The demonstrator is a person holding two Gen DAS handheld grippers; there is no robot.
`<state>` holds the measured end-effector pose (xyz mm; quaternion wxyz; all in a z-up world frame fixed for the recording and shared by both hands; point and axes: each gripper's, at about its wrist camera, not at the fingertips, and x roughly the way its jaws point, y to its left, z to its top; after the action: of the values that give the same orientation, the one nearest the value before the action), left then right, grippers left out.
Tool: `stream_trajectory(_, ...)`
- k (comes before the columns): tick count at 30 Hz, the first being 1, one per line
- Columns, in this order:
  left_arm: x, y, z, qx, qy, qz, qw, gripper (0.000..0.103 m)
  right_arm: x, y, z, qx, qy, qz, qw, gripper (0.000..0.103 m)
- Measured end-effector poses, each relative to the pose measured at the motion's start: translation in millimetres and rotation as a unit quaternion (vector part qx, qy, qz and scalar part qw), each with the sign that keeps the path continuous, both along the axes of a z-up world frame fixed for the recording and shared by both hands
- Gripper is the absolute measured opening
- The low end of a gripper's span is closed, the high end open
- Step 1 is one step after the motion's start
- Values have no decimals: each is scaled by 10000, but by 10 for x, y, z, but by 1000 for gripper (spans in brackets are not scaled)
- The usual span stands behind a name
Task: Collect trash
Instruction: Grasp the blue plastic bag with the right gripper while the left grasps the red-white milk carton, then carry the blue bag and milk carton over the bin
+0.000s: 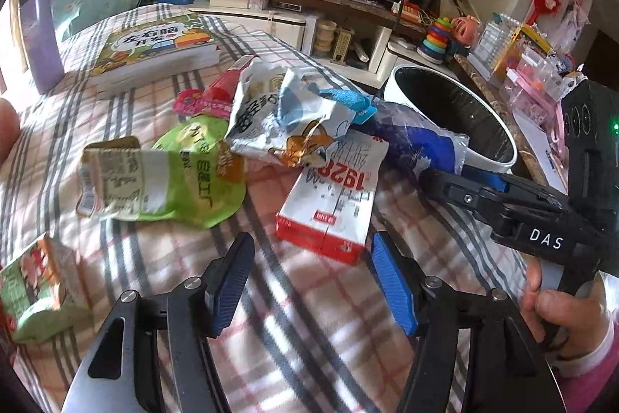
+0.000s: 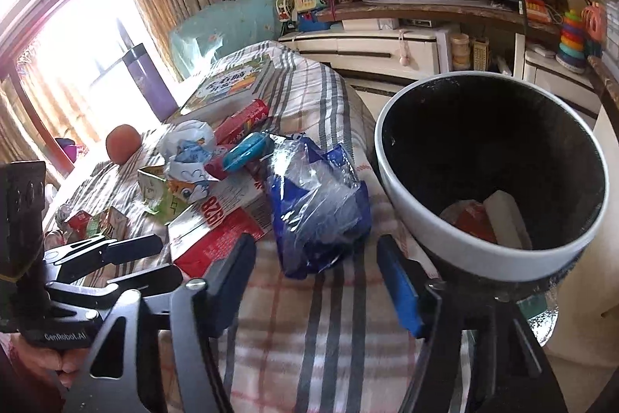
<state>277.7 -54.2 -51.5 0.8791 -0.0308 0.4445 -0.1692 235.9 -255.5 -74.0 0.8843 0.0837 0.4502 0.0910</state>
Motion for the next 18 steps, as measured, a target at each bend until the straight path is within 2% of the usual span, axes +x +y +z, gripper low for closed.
stream_trajectory(6, 141, -134, -60, 63, -79, -33, 9999, 60, 84, -49, -75, 131, 93, -10, 9999, 52)
stream_trajectory(8, 154, -166, -92, 57, -73, -84, 9999, 51, 91, -62, -80, 140, 85, -5, 9999, 50)
stream_trajectory(11, 153, -187, -117, 97, -120, -126, 9998, 50, 89, -57, -85, 151, 72, 17, 9999, 45)
stream_trajectory(18, 46, -81, -55, -76, -203, -76, 9997, 49, 54, 4, -47, 72, -11, 122, 9999, 31)
